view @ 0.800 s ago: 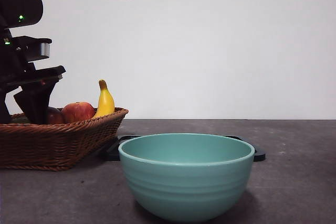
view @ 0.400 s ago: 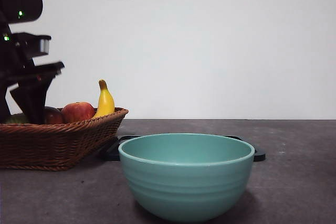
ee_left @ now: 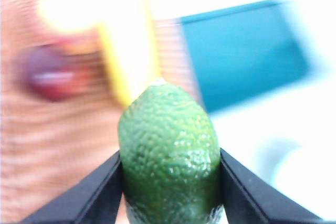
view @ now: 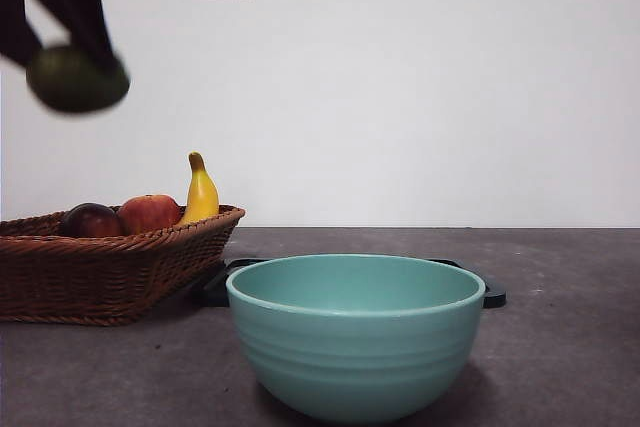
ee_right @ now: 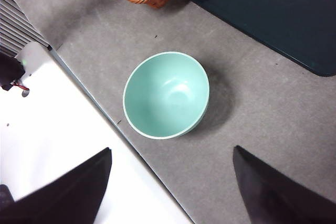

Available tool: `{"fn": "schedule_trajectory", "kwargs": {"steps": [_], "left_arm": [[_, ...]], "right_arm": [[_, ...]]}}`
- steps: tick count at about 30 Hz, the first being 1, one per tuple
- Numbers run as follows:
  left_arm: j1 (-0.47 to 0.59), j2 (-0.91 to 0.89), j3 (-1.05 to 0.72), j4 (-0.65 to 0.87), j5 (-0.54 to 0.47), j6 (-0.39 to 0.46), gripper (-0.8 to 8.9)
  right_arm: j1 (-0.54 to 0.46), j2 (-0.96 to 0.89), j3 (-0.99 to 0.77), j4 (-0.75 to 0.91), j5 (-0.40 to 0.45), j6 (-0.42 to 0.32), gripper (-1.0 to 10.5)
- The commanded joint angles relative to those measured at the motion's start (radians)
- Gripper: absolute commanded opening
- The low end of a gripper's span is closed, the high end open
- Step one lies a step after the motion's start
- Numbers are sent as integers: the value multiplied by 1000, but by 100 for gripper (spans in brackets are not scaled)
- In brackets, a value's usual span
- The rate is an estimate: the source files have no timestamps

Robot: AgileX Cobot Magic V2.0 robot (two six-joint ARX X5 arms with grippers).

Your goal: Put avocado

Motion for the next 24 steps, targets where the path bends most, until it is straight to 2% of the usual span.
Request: {"fn": "schedule_trajectory", "kwargs": {"steps": [1,5,10,19,24], "left_arm": [[-48,-61,18,-25,51,-34,181],[-160,-116,18,-46,78,-68,181],[-292,-95,17,-30,77,-99,180],[-479,89,17,51,72,-106,181],[-547,216,17,106,24,-89,180]], "right_arm": [[6,8,18,9,0,11,371],[6,8,18,9,0,11,371],[6,8,18,9,0,16,371],[5,7,18,8,5,18,371],[5,7,18,8,8,19,371]]}}
